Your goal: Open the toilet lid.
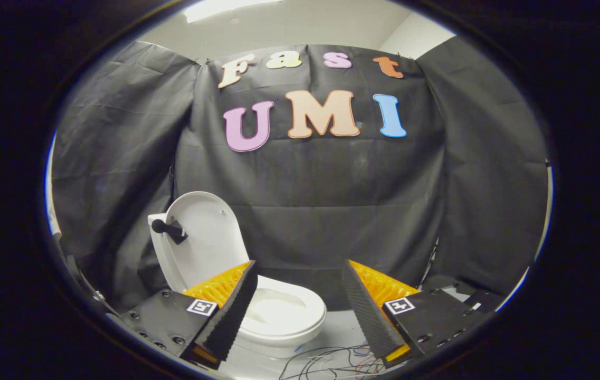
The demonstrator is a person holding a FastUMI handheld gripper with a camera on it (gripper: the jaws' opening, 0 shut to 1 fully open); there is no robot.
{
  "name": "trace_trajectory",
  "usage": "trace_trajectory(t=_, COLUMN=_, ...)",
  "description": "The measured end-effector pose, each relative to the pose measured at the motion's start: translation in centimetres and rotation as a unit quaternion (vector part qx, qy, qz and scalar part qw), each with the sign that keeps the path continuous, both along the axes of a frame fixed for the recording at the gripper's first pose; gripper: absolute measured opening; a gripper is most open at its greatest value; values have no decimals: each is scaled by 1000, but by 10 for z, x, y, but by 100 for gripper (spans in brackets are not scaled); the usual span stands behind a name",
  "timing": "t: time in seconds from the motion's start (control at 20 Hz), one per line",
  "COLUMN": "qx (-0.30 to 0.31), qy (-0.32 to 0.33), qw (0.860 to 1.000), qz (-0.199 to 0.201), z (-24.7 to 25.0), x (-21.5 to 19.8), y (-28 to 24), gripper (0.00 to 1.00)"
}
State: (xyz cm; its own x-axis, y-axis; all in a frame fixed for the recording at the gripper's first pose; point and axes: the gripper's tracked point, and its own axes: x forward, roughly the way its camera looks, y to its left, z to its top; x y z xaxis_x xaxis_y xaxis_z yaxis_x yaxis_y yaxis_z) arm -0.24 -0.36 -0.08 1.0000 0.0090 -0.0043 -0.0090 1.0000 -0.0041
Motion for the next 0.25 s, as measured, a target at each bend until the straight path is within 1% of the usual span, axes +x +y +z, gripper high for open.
trace_trajectory(t=0.25, qx=0, qy=0, qw=1000, qz=0, z=-1, x=-1, y=1, gripper=99)
